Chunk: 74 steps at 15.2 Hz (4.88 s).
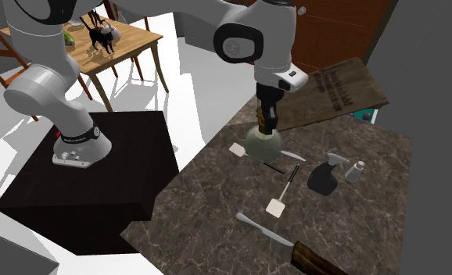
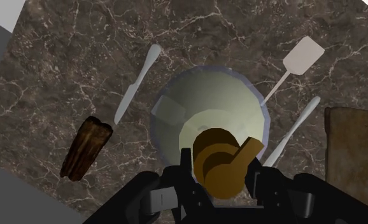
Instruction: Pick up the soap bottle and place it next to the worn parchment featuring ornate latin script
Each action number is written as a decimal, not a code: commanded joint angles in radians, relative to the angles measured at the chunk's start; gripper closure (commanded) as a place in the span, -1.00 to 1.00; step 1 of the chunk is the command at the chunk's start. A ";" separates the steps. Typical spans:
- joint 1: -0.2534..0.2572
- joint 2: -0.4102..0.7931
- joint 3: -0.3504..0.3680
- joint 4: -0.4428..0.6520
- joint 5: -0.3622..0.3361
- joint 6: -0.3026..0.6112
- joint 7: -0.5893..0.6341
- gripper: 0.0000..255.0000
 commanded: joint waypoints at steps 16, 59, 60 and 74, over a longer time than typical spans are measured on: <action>-0.001 -0.032 -0.002 0.181 -0.003 -0.212 -0.001 1.00; 0.113 0.079 0.040 0.021 -0.027 0.055 0.164 1.00; 0.113 0.085 0.040 0.015 -0.027 0.066 0.164 1.00; 0.111 0.173 0.043 -0.040 -0.024 0.209 0.167 1.00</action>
